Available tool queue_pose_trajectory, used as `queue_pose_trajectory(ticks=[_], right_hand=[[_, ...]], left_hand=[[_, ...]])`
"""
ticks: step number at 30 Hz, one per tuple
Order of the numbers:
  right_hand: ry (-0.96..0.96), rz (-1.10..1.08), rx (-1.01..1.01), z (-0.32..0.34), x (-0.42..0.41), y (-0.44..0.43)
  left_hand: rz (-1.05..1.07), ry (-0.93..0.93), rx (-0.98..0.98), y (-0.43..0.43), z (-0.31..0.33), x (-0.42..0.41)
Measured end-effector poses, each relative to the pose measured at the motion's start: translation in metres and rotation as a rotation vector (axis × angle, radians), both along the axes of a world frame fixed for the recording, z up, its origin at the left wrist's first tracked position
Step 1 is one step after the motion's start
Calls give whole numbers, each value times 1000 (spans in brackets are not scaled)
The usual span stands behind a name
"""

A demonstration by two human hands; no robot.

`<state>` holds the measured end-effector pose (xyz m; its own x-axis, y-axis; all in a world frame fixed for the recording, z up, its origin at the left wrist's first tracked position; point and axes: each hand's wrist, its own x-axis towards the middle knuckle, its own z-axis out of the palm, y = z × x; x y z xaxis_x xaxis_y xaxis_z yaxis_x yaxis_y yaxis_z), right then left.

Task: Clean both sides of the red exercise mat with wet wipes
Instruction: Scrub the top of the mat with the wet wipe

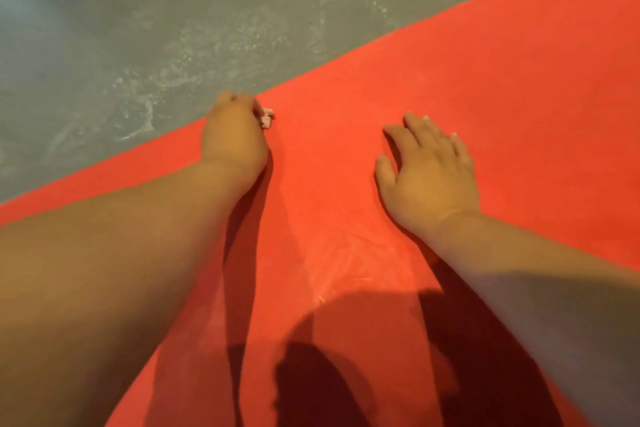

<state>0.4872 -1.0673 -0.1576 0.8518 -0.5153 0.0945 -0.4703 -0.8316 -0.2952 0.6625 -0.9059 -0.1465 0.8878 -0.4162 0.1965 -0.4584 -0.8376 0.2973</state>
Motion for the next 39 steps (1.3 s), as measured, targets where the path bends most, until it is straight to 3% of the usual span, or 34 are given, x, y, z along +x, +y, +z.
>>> queue_pose_trajectory(ticks=[2,5,7,9,11,13,15,17,18,21,22,24,26,29,33,36,39], right_hand=[[45,-19,-13,-2,1,0],[76,-15,-11,0,1,-3],[95,-15,-14,3,2,0],[109,-21,-13,5,2,3],[116,-32,-16,6,1,2],[137,-32,-20,6,1,3],[142,-25,-24,6,3,3],[136,-29,-34,4,1,1],[129,-29,-35,4,1,0],[127,-24,-32,4,3,1],[133,-26,-32,4,2,0],[135,-29,-35,5,3,0],[131,-33,-22,4,3,-1],[115,-12,-17,4,3,-1],[83,-40,57,10,5,-1],[-135,-88,196,20,42,7],[-173,137,181,15,91,11]], left_hand=[[12,13,-12,-1,-2,-4],[-317,55,-111,1,0,-65],[-505,179,-129,12,4,-109],[-605,239,-121,15,4,-106],[-533,161,-118,-2,1,-65],[-306,68,-126,-23,0,-11],[-13,116,-111,-36,1,34],[76,141,-98,-47,1,40],[-19,157,-126,-52,3,30],[-579,245,-169,-59,9,-19],[-651,263,-134,-55,9,-32],[-529,157,-78,-39,6,-38],[-231,54,10,-22,1,-33],[28,123,241,-13,-7,-29],[3,128,247,-18,-9,-29],[3,111,243,-16,-12,-25],[-6,98,238,-18,-12,-25]])
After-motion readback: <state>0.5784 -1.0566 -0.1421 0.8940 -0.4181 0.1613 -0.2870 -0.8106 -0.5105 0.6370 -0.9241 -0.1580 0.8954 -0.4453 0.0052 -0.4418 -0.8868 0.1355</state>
